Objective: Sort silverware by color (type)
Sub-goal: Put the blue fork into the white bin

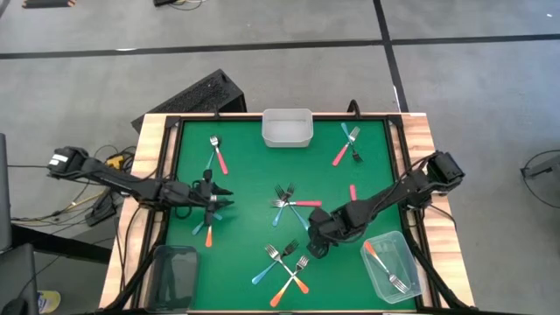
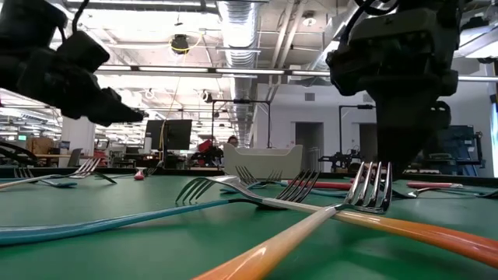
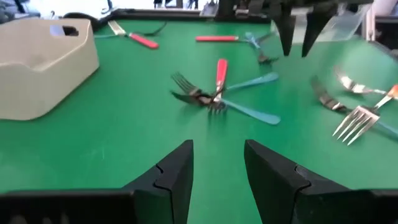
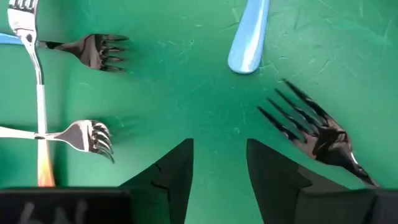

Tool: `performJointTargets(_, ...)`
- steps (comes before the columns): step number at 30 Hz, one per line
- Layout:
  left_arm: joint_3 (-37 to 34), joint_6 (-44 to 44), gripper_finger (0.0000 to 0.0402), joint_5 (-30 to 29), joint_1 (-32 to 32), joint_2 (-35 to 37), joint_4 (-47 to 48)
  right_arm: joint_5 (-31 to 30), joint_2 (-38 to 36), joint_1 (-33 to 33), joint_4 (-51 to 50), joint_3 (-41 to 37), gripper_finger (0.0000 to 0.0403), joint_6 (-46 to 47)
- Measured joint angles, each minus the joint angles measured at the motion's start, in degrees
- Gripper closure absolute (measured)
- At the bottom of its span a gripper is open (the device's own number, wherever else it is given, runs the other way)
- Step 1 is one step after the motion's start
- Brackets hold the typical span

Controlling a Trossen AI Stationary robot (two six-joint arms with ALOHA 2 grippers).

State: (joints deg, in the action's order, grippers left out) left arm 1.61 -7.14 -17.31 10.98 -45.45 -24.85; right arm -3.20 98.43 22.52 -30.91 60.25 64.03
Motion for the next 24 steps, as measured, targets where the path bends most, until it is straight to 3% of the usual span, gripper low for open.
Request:
performJointTargets(6, 0.0, 0.63, 0.0272, -3.36, -0.09, -1.57, -2.0, -0.52, -1.47, -1.14, -5.15, -0.02, 0.0194, -0.04)
performJointTargets(13, 0.0, 0.57, 0.0272, -3.72, -0.07, -1.31, -1.63, 0.05, -1.49, -1.13, -12.48, -0.02, 0.02, -3.85)
performJointTargets(24, 0.0, 0.44, 0.0272, -4.71, -0.08, -1.31, -1.65, -4.89, -0.5, -2.49, -15.79, -0.03, 0.0217, -25.23)
